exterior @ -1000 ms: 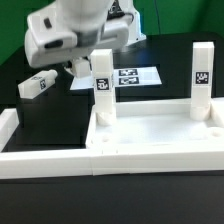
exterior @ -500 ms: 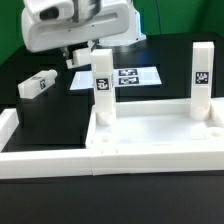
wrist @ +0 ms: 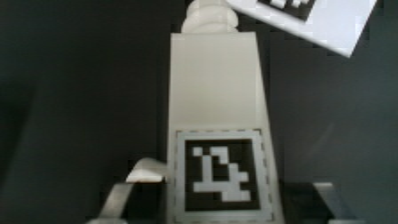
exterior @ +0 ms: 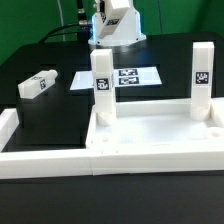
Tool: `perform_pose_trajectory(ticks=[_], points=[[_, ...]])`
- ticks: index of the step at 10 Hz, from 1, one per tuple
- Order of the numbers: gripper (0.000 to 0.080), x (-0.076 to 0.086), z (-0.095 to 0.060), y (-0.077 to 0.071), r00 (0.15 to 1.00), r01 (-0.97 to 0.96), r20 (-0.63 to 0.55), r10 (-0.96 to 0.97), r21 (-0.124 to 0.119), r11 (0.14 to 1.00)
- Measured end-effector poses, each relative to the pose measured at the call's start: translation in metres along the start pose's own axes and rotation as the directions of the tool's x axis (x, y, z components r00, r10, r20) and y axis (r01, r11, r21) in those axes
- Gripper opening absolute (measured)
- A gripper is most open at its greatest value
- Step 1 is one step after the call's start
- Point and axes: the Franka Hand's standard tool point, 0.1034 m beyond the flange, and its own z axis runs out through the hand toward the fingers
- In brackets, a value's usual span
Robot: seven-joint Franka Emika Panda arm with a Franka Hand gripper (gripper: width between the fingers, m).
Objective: Assemble desk
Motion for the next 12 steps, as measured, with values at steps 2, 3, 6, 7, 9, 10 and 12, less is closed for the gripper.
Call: perform_pose_trajectory(ticks=[2, 3, 6, 7, 9, 10, 12], points=[[0.0288, 0.003, 0.0, 0.002, 0.991, 0.005, -0.134, -0.006, -0.008, 1.0], [0.0288, 0.006, -0.001, 0.001, 0.982, -0.01, -0.191, 0.008, -0.01, 1.0], [0.0288, 0.064, -0.031, -0.024, 0.947, -0.075, -0.31, 0.083, 0.038, 0.996], [0.0288, 0.086, -0.053, -0.016, 0.935, -0.083, -0.342, 0.091, 0.039, 0.996], [0.0288, 0.116, -0.08, 0.001, 0.895, -0.09, -0.436, 0.096, 0.034, 0.995], [0.0288, 0.115, -0.077, 0.004, 0.872, -0.093, -0.482, 0.088, 0.012, 0.996], [0.0288, 0.108, -0.073, 0.013, 0.814, -0.098, -0.577, 0.062, -0.031, 0.995]])
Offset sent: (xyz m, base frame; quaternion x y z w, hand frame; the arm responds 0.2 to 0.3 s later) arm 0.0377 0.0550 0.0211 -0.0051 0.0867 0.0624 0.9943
